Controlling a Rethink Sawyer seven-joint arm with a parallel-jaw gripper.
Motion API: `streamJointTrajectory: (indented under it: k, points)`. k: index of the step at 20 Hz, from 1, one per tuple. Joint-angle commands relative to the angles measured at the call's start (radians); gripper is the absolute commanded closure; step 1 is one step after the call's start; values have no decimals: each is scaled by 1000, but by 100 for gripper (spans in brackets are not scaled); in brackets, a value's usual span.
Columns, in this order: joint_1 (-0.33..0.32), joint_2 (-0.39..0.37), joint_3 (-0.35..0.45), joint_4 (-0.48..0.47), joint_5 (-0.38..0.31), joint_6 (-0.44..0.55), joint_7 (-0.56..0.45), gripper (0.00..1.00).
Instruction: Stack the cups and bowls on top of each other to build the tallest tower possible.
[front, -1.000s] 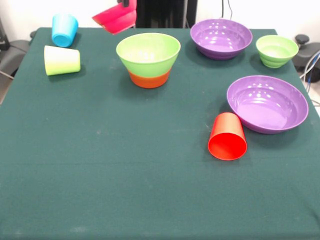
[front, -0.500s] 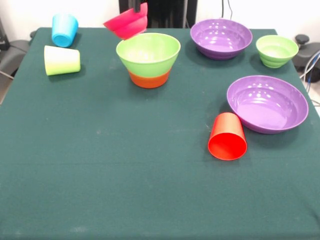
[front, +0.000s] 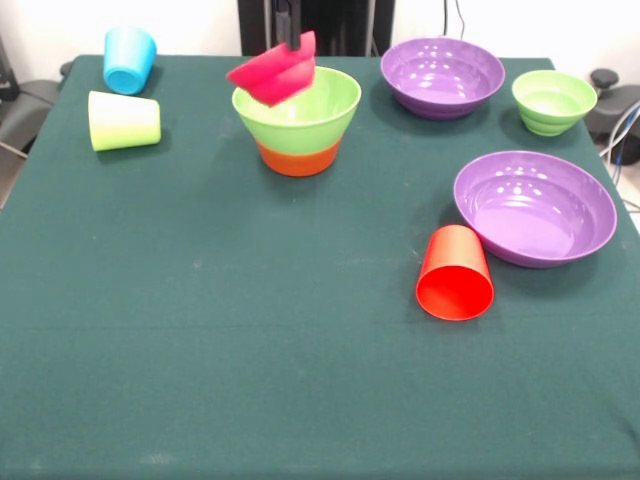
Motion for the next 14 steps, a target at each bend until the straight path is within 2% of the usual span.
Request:
streamJointTrajectory:
  k: [1,7,14]
  points:
    - [-22,73,159,66,31,-80,193,100]
    - [-19,72,143,103,5,-81,182,100]
    - [18,75,102,131,9,-78,196,100]
